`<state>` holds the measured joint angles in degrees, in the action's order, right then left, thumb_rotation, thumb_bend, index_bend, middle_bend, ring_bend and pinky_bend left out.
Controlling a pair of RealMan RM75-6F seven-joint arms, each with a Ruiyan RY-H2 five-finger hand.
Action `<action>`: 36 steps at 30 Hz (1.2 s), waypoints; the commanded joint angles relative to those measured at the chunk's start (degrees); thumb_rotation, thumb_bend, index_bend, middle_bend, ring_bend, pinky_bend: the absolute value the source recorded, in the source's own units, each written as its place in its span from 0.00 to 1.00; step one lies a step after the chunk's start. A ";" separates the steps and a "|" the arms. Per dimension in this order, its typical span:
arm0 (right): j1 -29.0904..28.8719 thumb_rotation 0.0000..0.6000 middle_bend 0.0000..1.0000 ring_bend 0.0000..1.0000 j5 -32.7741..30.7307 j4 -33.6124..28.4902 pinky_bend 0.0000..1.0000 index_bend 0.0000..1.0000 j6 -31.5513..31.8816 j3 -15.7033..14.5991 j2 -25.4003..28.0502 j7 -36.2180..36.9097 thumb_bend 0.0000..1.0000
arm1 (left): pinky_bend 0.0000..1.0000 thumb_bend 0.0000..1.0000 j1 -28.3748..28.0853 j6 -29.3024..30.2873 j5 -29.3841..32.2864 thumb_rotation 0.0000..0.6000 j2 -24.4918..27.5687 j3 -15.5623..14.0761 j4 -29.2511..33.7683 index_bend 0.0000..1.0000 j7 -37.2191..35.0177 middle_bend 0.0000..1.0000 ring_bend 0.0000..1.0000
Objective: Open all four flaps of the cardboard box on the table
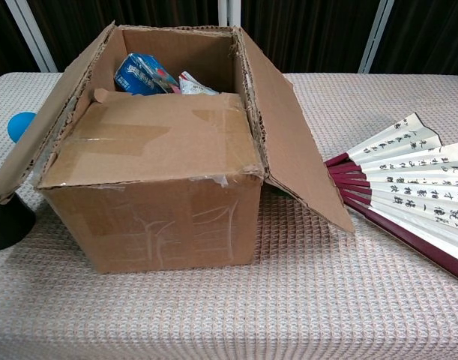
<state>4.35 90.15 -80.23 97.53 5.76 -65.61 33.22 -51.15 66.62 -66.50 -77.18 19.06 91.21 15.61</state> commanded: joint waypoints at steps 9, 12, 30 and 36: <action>0.12 1.00 0.00 0.00 -0.05 -1.31 0.00 0.00 1.62 0.50 1.24 -0.36 0.32 | 0.21 0.00 2.58 -18.88 14.03 0.64 13.12 -2.14 18.07 0.23 -12.83 0.23 0.16; 0.69 1.00 0.00 0.00 -0.58 -1.70 0.00 0.00 2.67 0.86 2.05 0.00 0.32 | 0.19 0.00 1.29 -22.65 13.78 0.55 11.18 -2.45 16.33 0.24 -15.29 0.23 0.13; 1.60 1.00 0.00 0.00 -2.74 1.63 0.00 0.00 2.58 1.25 1.32 4.11 0.32 | 0.17 0.10 -9.69 -40.19 21.80 0.15 12.45 -6.42 10.44 0.24 -18.18 0.27 0.10; 1.56 1.00 0.00 0.00 -2.94 2.13 0.00 0.00 2.30 1.32 1.12 4.64 0.33 | 0.17 0.10 -13.17 -41.03 26.54 0.12 14.21 -9.31 11.67 0.24 -17.00 0.27 0.10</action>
<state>5.91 87.22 -78.11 99.84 7.08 -64.48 37.86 -63.45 26.25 -40.91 -63.68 10.49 102.48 -1.64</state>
